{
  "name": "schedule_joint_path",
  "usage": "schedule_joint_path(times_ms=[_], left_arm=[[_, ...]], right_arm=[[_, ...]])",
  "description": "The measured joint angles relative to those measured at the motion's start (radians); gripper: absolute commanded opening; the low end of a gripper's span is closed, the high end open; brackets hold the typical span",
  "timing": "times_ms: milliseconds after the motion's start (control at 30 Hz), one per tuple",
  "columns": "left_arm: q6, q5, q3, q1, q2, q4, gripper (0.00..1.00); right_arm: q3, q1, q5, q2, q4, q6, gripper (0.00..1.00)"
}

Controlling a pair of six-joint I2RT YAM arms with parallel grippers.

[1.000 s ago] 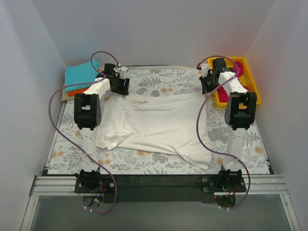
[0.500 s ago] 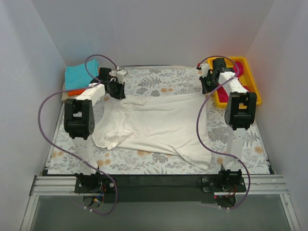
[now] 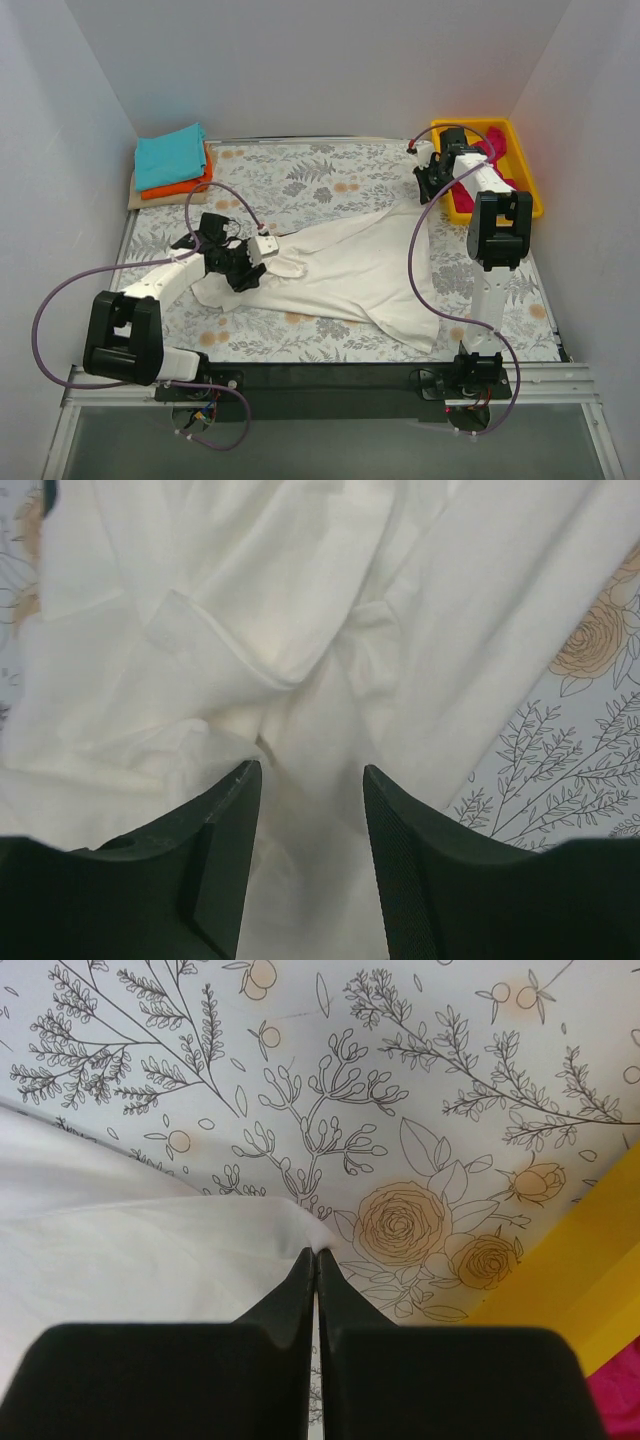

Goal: Fold and stack the t-shirts
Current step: Flatten the tshirt out

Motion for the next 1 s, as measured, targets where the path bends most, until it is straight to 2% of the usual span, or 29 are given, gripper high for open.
schedule_joint_path(times_ms=[133,333,533,667,867,1000], left_arm=[[-0.042,0.027,0.107,0.042,0.005,-0.046,0.44],[-0.103,0.068,0.208,0.059,0.035,-0.010,0.44],[-0.216,0.045,0.321,0.057,0.238,0.031,0.44],[-0.217,0.069,0.417,0.058,0.352,-0.007,0.45],[-0.198,0.129,0.449,0.042,0.378,-0.104,0.47],[-0.216,0.118,0.438,0.012,0.378,-0.111,0.47]], right_arm=[[-0.016,0.000,0.000,-0.005,-0.002,-0.002,0.01],[-0.018,0.000,-0.002,-0.010,-0.002,-0.003,0.01],[-0.018,0.000,-0.005,-0.010,-0.002,-0.003,0.01],[-0.018,0.000,-0.005,-0.010,-0.002,-0.003,0.01],[-0.018,0.000,-0.005,-0.010,-0.002,-0.003,0.01],[-0.018,0.000,-0.005,-0.010,-0.002,-0.003,0.01]])
